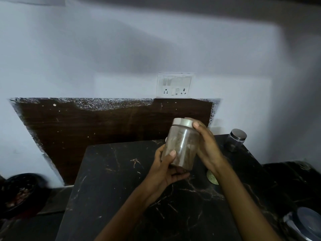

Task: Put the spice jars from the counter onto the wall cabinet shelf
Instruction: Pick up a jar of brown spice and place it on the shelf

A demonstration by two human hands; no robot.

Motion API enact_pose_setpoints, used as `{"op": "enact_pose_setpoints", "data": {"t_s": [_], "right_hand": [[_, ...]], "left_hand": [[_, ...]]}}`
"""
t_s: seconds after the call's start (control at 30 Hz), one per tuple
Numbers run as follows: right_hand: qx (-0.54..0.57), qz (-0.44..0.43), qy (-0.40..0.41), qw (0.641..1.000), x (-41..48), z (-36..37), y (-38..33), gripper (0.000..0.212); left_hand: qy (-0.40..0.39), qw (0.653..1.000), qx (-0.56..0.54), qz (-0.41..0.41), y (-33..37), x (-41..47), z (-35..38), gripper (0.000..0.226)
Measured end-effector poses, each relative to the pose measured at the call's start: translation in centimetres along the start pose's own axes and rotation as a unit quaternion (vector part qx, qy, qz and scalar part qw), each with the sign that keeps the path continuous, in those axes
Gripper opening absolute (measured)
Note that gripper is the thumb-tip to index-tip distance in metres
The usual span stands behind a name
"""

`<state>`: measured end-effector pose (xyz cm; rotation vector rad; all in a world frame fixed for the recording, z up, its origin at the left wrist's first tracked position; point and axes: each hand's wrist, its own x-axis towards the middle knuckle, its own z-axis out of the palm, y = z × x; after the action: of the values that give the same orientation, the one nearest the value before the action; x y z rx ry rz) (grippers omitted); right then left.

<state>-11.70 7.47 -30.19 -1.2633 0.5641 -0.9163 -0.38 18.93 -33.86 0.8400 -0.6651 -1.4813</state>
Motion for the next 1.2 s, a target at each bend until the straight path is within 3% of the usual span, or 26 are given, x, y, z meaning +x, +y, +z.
{"op": "enact_pose_setpoints", "data": {"t_s": [0.23,0.4,0.67,0.87,1.1,1.2], "right_hand": [[-0.031,-0.033,0.030,0.999,0.0,1.2,-0.1,0.018],[0.069,-0.011,-0.010,0.998,0.2,0.8,-0.7,0.026],[0.011,-0.035,0.018,0.999,0.1,1.8,-0.8,0.021],[0.058,-0.019,-0.016,0.998,0.1,1.5,-1.6,0.037],[0.023,-0.035,0.039,0.998,0.1,2.0,-1.1,0.020],[0.024,-0.030,0.041,0.998,0.1,2.0,-1.1,0.026]], "left_hand": [[0.020,0.999,-0.045,-0.013,-0.2,-0.1,0.6,0.096],[-0.030,0.995,-0.077,-0.055,0.3,-0.6,0.4,0.090],[0.018,0.996,-0.081,-0.029,0.0,-0.3,0.8,0.074],[-0.029,0.991,-0.094,-0.086,0.4,-0.7,0.6,0.071],[0.021,0.998,-0.055,-0.027,-0.1,-0.1,0.6,0.070],[0.017,0.998,-0.055,-0.033,0.0,-0.1,0.5,0.069]]}}
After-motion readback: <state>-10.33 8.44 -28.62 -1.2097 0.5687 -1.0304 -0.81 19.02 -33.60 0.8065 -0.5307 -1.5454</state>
